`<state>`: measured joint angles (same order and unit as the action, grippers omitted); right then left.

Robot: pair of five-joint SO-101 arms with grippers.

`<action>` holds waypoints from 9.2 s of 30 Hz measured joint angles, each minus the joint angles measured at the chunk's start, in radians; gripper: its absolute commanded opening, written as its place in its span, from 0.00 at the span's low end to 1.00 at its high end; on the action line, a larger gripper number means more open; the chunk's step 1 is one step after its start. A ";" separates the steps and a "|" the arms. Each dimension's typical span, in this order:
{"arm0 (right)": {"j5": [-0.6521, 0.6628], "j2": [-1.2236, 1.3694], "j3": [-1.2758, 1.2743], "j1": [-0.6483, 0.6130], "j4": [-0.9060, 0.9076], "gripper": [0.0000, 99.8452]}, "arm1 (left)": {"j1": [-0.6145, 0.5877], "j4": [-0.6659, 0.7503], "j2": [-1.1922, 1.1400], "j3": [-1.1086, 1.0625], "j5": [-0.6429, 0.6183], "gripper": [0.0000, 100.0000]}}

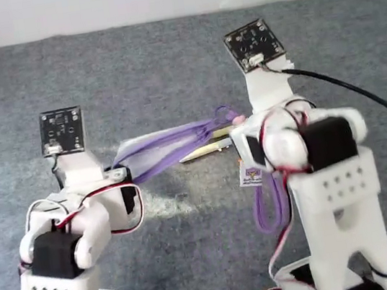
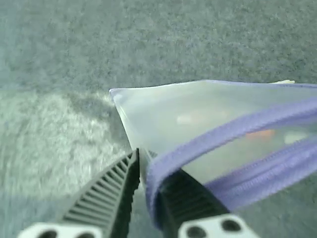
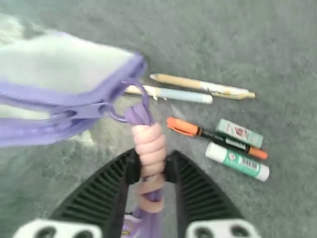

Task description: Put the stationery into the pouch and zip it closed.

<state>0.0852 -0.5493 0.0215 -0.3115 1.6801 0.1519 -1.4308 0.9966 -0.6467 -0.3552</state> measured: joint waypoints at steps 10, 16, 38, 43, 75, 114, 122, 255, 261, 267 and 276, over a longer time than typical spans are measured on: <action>-0.109 -0.137 0.000 -0.018 0.032 0.23 | -0.002 -0.077 0.002 0.026 -0.150 0.01; -0.115 -0.077 -0.103 0.195 0.037 0.20 | -0.115 -0.077 0.002 0.026 -0.164 0.01; 0.637 0.529 -0.178 0.473 -0.222 0.20 | -0.215 -0.160 0.002 0.026 -0.167 0.01; 0.730 0.646 -0.178 0.505 -0.264 0.20 | -0.215 -0.160 0.002 0.026 -0.167 0.01; 0.743 0.500 -0.270 0.477 -0.272 0.01 | -0.215 -0.160 0.002 0.026 -0.167 0.01; -0.176 -0.132 -0.384 -0.233 -0.310 0.06 | -0.539 -0.269 -0.339 0.338 -0.129 0.01; -0.255 0.167 -0.384 -0.351 -0.295 0.23 | -0.603 -0.269 -0.339 0.338 -0.124 0.01; -0.302 -0.023 -0.425 0.040 -0.634 0.15 | -0.387 -0.120 -0.345 0.336 -0.235 0.01; -0.133 0.114 -0.425 0.206 -0.470 0.15 | -0.387 -0.120 -0.345 0.336 -0.235 0.01; 0.043 0.347 -0.387 0.229 -0.408 0.16 | -0.387 -0.120 -0.345 0.336 -0.235 0.01; 0.327 0.640 -0.193 0.299 -0.391 0.26 | -0.387 -0.120 -0.345 0.336 -0.235 0.01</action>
<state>0.4120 0.0905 -0.1718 -0.0123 1.2889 -0.2348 -1.5505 0.6513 -0.3107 -0.5900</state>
